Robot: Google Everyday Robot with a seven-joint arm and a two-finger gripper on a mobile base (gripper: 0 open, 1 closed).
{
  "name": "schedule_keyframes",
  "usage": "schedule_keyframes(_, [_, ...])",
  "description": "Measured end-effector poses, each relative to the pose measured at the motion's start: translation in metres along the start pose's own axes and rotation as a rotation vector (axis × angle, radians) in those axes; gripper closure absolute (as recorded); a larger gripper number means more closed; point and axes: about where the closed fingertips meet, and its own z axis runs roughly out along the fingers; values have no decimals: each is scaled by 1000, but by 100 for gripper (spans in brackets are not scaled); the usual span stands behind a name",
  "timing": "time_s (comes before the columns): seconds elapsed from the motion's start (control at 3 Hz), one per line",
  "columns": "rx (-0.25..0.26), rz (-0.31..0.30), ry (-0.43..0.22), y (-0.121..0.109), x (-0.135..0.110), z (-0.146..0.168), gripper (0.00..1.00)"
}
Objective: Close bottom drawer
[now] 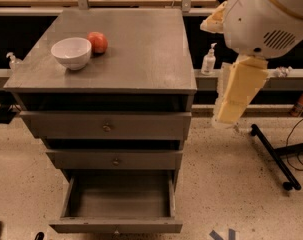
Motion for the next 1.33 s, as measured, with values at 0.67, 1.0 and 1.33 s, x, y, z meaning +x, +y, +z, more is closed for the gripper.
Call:
schedule_keyframes(0.67, [-9,-2,-39,-3,-1,24,0])
schedule_keyframes(1.0, [-46,37,-95,4,-4,76,0])
schedule_keyframes(1.33, [-119,125,-160,40,-16,160,0])
